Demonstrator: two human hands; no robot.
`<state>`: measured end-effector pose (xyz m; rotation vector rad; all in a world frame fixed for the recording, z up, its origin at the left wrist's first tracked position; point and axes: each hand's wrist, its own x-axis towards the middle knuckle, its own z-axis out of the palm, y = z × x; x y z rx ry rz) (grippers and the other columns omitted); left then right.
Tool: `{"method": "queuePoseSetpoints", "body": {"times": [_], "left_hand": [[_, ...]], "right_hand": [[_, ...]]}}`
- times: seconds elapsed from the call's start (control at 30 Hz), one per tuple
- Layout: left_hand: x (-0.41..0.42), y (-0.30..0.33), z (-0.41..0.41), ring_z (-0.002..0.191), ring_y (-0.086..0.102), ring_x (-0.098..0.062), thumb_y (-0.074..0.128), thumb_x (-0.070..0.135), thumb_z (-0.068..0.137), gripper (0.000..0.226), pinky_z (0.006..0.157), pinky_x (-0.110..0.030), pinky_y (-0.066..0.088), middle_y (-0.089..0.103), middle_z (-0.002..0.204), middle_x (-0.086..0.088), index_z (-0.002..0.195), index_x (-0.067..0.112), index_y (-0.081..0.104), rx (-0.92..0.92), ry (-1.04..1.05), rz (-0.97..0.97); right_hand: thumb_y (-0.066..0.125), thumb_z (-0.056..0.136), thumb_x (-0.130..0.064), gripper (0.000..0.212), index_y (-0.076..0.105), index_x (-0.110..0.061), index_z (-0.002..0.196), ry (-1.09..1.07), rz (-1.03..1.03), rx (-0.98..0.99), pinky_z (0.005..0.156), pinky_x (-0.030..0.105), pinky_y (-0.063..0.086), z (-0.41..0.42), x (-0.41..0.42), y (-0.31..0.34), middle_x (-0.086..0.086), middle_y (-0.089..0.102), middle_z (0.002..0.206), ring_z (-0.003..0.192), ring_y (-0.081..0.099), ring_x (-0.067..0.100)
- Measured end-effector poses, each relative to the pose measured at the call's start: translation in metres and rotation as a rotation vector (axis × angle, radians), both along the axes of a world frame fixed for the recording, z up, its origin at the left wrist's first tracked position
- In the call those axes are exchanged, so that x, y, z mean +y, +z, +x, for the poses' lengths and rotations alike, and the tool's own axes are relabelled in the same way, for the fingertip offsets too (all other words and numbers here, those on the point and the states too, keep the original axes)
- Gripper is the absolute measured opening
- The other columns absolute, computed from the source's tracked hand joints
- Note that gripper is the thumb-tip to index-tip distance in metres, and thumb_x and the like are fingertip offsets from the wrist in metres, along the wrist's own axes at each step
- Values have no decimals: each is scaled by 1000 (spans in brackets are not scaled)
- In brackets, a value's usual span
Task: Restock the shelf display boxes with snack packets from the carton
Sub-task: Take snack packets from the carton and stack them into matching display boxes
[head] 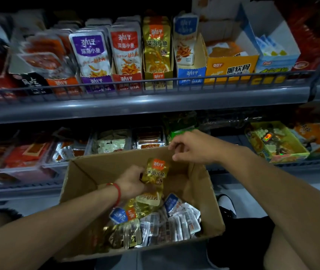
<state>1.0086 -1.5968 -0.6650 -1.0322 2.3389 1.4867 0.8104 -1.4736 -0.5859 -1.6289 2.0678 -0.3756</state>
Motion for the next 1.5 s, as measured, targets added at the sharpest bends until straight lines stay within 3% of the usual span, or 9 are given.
{"method": "queuePoseSetpoints", "body": {"times": [0.17,0.27,0.37,0.47,0.77,0.93,1.1,1.37,1.5], "left_hand": [[-13,51,4,83,74,-15,84,23,80,20,79,-43,62,77,91,1,96,19,73,183,-63,-121],[-20,66,4,83,74,-11,83,28,80,17,80,-44,61,77,89,5,94,24,74,325,-32,-207],[-31,73,6,88,69,-9,82,38,80,29,81,-39,60,72,97,10,106,34,70,475,70,-274],[-42,88,11,94,61,-6,77,40,83,39,79,-27,56,62,104,14,118,33,63,584,188,-411],[-63,111,23,100,55,-6,70,29,91,30,85,-24,52,58,112,11,118,31,56,659,343,-513],[-71,118,32,100,53,-5,70,26,90,38,86,-27,51,56,114,11,125,28,54,662,390,-555],[-76,121,38,100,52,-4,70,24,89,40,83,-25,49,54,113,12,124,31,52,686,407,-557],[-78,125,44,101,51,-5,69,22,88,43,86,-30,52,53,115,11,126,30,51,698,414,-542],[-77,126,45,102,51,-7,69,19,88,43,85,-32,53,53,116,9,126,29,51,703,425,-529]], "right_hand": [[67,96,-37,24,68,-31,120,-14,-128,-47,81,31,57,15,-5,6,-13,69,103,89,65,2],[65,98,-32,8,70,-32,104,-82,-250,-94,76,27,56,19,-2,24,-13,70,92,79,67,-1],[65,98,-31,7,70,-34,101,-193,-375,-86,71,22,52,10,8,43,-16,69,91,82,66,-2],[65,96,-32,9,70,-31,104,-324,-505,-78,76,38,59,-3,18,64,-9,72,93,82,69,5],[58,103,-29,26,67,-11,119,-395,-833,486,77,36,53,-31,-19,182,11,70,101,88,64,20],[58,103,-25,28,63,-9,126,-342,-729,628,90,41,54,-39,-66,203,16,67,119,101,63,22],[57,103,-26,27,63,-13,127,-267,-590,775,84,41,52,-44,-93,193,14,68,116,104,65,31],[57,102,-24,25,62,-17,126,-294,-412,733,80,44,51,-44,-116,172,6,63,110,99,61,25],[58,102,-27,32,58,-20,133,-352,-385,688,90,49,52,-47,-124,172,11,62,125,112,60,29]]}}
